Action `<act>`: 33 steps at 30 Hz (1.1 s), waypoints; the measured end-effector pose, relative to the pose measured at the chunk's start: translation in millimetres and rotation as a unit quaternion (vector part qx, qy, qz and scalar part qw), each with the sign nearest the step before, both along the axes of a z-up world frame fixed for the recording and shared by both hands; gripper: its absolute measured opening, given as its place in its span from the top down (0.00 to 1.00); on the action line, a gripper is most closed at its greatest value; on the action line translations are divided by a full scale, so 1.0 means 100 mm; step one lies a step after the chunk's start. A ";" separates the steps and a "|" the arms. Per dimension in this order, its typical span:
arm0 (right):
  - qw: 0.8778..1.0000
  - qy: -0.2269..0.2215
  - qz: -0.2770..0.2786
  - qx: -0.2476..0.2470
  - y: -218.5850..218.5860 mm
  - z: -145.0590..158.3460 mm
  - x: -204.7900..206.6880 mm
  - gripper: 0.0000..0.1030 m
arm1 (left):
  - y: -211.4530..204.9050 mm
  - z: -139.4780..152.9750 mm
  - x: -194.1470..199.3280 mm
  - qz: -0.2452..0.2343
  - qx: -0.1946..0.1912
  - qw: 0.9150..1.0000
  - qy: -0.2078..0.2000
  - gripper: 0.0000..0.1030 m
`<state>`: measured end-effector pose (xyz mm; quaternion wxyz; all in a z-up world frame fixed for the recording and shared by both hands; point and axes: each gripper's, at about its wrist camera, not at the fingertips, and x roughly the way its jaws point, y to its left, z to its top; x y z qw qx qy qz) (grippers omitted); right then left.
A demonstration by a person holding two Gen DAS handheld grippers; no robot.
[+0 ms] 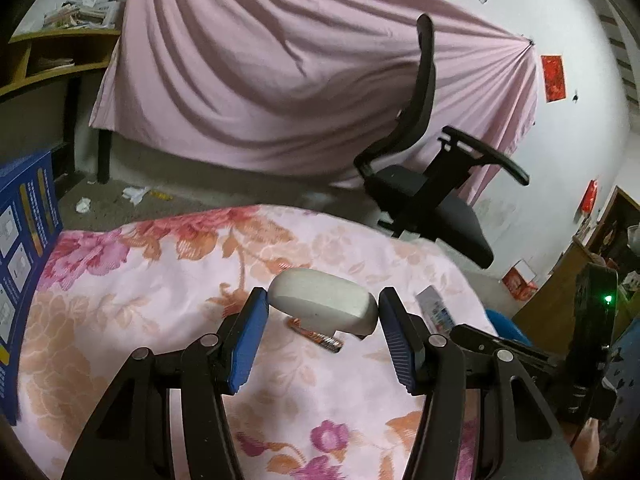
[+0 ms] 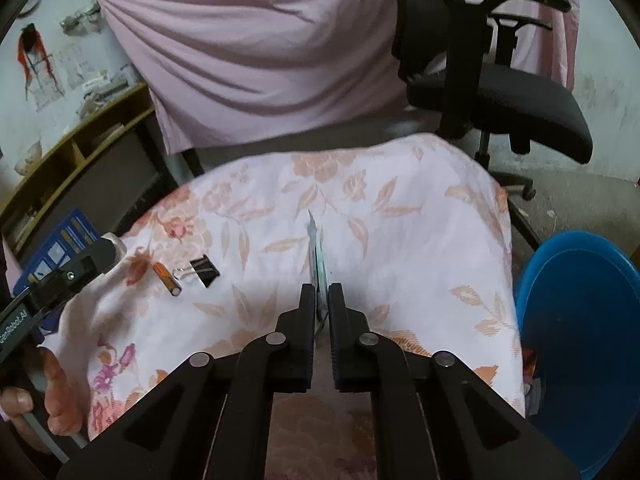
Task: Collect trash
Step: 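Hold the earbud case in the left tool while the right tool grasps a thin silver strip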
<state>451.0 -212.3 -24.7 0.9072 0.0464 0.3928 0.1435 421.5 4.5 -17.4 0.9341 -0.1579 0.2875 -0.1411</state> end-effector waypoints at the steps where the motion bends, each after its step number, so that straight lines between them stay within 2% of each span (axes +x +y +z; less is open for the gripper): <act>1: 1.000 -0.003 0.003 -0.002 0.02 0.01 -0.01 0.95 | -0.01 0.00 0.01 -0.001 -0.001 1.000 -0.001 0.51; 5: 1.000 0.003 0.009 -0.009 0.06 0.00 0.02 0.95 | -0.02 -0.02 0.05 -0.003 -0.005 1.000 0.009 0.51; 9: 0.999 0.033 0.021 -0.011 0.09 -0.09 0.12 0.94 | 0.01 -0.05 0.09 -0.001 -0.014 1.000 0.022 0.51; 13: 0.998 0.037 0.042 -0.026 0.19 -0.10 0.12 0.91 | 0.04 -0.14 0.18 0.002 -0.017 0.998 0.060 0.51; 16: 0.997 0.044 0.055 -0.027 0.27 -0.12 0.14 0.76 | 0.05 -0.17 0.20 0.002 -0.022 0.997 0.073 0.51; 19: 0.996 0.050 0.067 -0.030 0.33 -0.14 0.17 0.71 | 0.01 -0.18 0.19 -0.004 -0.020 0.997 0.076 0.51; 20: 0.996 0.052 0.069 -0.033 0.34 -0.15 0.18 0.74 | 0.00 -0.18 0.19 -0.006 -0.018 0.997 0.076 0.51; 22: 0.996 0.053 0.060 -0.044 0.33 -0.16 0.19 0.90 | -0.05 -0.18 0.19 -0.011 -0.014 0.997 0.078 0.51; 24: 0.996 0.055 0.056 -0.038 0.30 -0.17 0.19 0.95 | -0.07 -0.18 0.20 -0.015 -0.011 0.997 0.078 0.51; 28: 0.998 0.042 0.044 -0.031 0.25 -0.13 0.15 0.97 | -0.11 -0.17 0.19 -0.021 -0.004 0.997 0.073 0.51; 33: 0.999 -0.037 0.001 -0.016 0.09 0.08 -0.08 0.97 | -0.14 -0.09 0.12 -0.002 0.015 0.999 0.043 0.51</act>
